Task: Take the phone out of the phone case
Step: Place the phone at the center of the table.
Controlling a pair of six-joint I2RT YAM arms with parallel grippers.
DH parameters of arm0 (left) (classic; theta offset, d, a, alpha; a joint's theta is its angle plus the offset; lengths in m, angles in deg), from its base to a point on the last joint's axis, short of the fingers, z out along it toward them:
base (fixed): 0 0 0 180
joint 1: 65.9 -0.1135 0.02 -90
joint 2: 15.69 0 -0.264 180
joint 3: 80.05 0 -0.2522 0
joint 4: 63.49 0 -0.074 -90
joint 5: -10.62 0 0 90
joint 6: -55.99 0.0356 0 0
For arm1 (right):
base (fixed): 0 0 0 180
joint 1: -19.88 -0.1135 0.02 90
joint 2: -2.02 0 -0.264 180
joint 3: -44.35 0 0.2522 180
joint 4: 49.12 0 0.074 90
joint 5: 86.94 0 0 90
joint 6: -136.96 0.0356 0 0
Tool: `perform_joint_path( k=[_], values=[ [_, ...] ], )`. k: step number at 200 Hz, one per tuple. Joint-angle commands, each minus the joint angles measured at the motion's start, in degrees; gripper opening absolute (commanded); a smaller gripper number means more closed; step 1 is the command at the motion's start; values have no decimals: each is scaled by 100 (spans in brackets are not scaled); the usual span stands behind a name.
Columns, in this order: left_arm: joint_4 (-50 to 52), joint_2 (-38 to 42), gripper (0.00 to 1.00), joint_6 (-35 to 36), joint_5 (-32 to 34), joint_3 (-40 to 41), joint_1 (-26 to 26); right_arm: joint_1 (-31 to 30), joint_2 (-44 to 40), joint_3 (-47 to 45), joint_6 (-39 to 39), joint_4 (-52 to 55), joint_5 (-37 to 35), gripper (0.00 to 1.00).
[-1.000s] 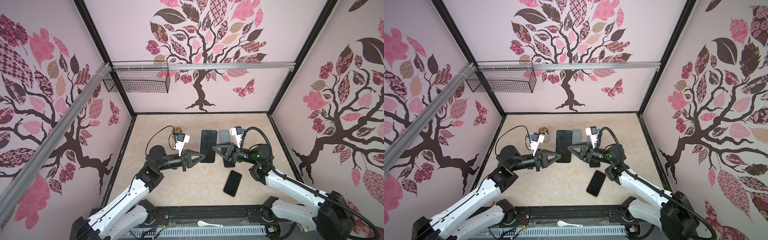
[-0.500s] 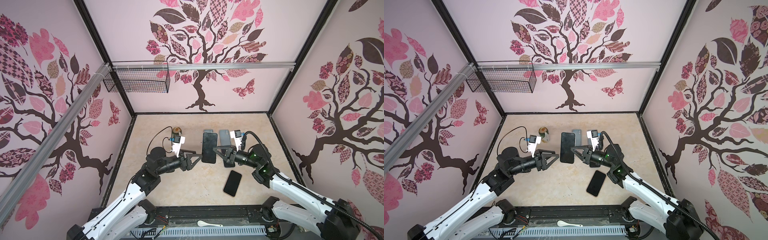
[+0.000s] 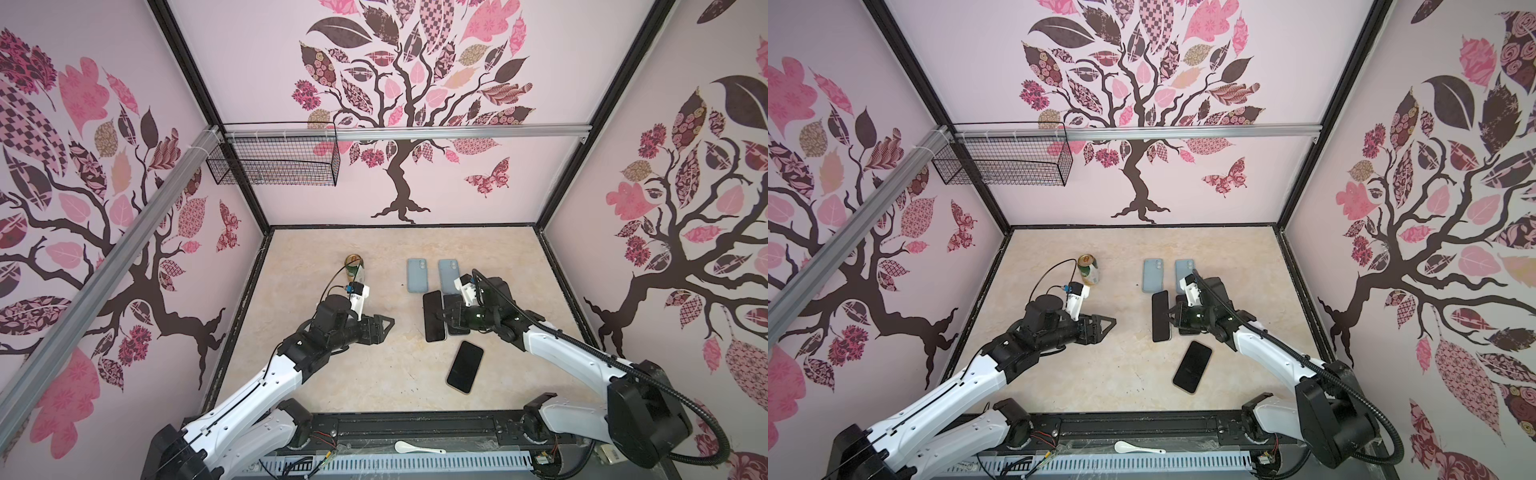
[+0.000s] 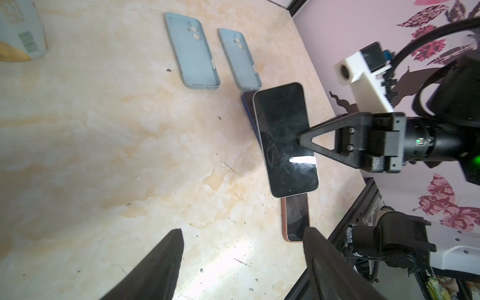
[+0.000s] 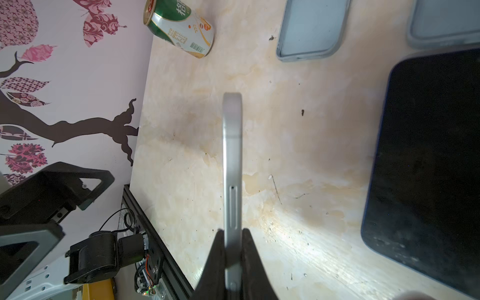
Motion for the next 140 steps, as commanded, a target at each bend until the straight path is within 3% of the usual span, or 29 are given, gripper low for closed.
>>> perform_joint_path(
  k=[1,48,92,140],
  values=[
    [274,-395,76,84,250,-287,-7,34,72,206,-274,72,-30,0],
    [396,-1272,76,-95,518,-714,-4,166,1176,903,-303,549,717,0],
    [146,-1201,76,-17,588,-643,-24,166,1775,1134,371,145,765,0],
    [68,-1245,86,-107,194,-487,-180,157,2293,1038,939,-608,933,0]
  ],
)
